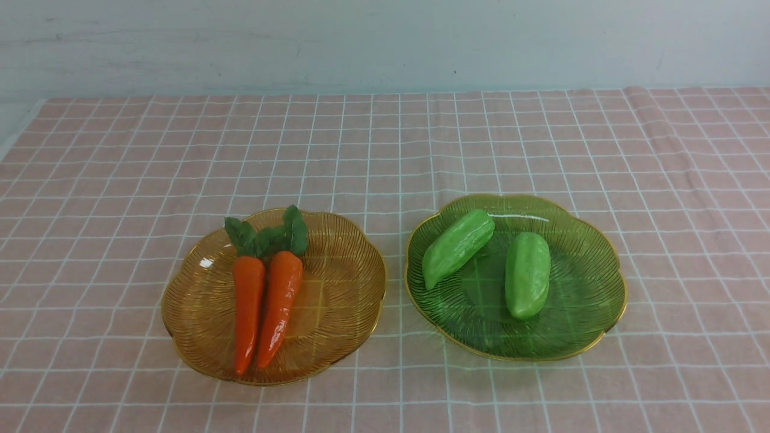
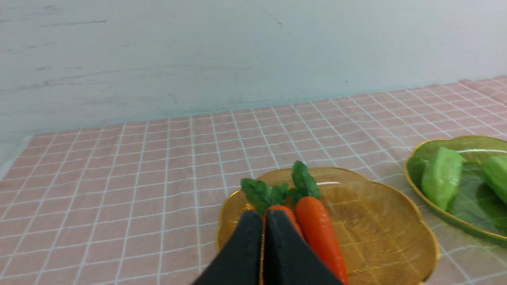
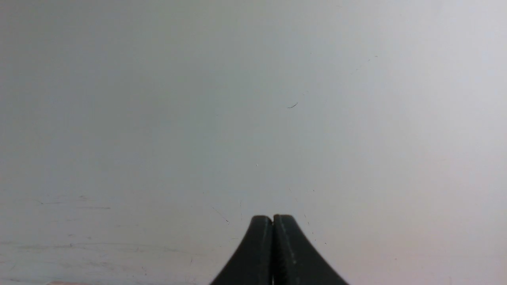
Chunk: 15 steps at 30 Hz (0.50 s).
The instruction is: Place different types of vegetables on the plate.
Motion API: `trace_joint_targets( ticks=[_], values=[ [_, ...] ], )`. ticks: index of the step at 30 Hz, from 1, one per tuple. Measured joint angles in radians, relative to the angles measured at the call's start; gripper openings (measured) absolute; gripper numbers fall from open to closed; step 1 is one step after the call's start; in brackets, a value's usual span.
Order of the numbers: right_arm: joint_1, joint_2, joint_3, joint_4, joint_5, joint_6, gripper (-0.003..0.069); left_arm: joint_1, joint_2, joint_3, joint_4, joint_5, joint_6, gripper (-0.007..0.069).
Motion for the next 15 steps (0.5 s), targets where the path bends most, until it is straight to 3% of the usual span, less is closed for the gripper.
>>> trace_joint_targets(
  ticks=[5, 15],
  values=[
    [0.000, 0.000, 0.000, 0.000, 0.006, 0.000, -0.0015, 0.082, -0.028, 0.208, 0.013, -0.140, 0.002, -0.0003],
    [0.000, 0.000, 0.000, 0.000, 0.016, 0.000, -0.0015, 0.086, -0.028, 0.345, 0.071, -0.111, 0.002, -0.0003]
  ],
)
